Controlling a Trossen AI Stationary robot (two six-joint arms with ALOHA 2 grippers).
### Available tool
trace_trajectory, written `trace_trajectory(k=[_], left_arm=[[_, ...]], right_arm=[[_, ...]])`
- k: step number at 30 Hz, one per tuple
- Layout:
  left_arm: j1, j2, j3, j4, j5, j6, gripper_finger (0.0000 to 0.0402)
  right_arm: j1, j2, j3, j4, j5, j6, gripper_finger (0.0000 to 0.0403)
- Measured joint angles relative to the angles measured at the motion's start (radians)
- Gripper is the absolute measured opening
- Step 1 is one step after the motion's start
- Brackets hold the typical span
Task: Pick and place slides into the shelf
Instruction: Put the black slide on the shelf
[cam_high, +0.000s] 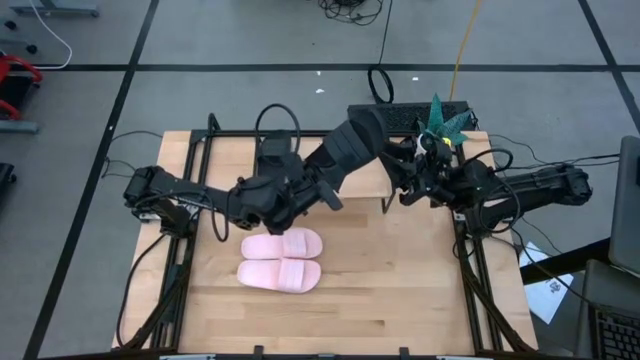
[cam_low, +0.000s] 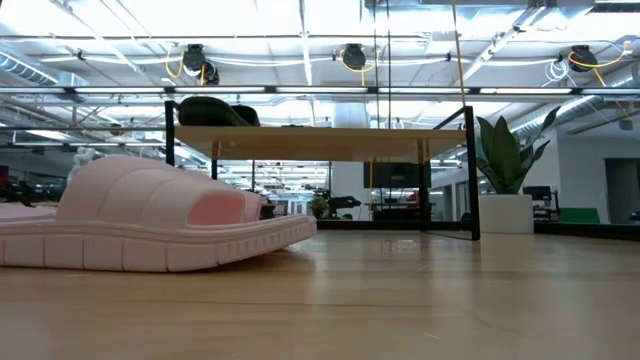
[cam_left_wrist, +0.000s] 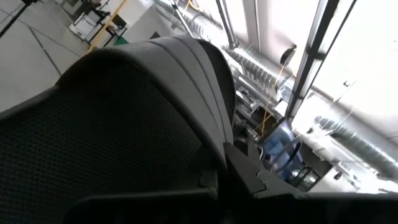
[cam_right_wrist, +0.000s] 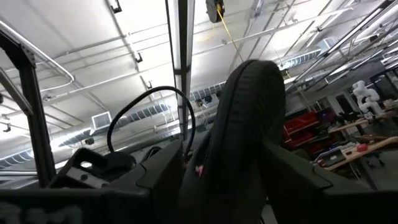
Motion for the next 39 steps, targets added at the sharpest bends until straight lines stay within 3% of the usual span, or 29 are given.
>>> trace_trajectory(k=[10, 16, 23, 29, 39], left_arm=[[-0.02, 0.0, 0.0, -0.026, 0.0, -0.021, 0.0], [-0.021, 0.0, 0.0, -0.034, 0.006, -0.026, 0.0], [-0.021, 0.002, 0.0, -0.073, 0.039, -0.033, 0.0], [-0.022, 0.002, 0.0, -0.086, 0.062, -0.044, 0.0005], [-0.027, 0.002, 0.0, -0.085, 0.117, -0.024, 0.0049]], right_arm=[[-0.018, 0.0, 0.0, -0.033, 0.006, 0.023, 0.0225], [-0.032, 0.0, 0.001, -0.053, 0.001, 0.06, 0.017], [-0.032, 0.0, 0.001, -0.055, 0.007, 0.028, 0.0034], [-0.032, 0.0, 0.001, -0.053, 0.014, 0.035, 0.0033], [-0.032, -0.003, 0.001, -0.053, 0.026, 0.031, 0.0033]])
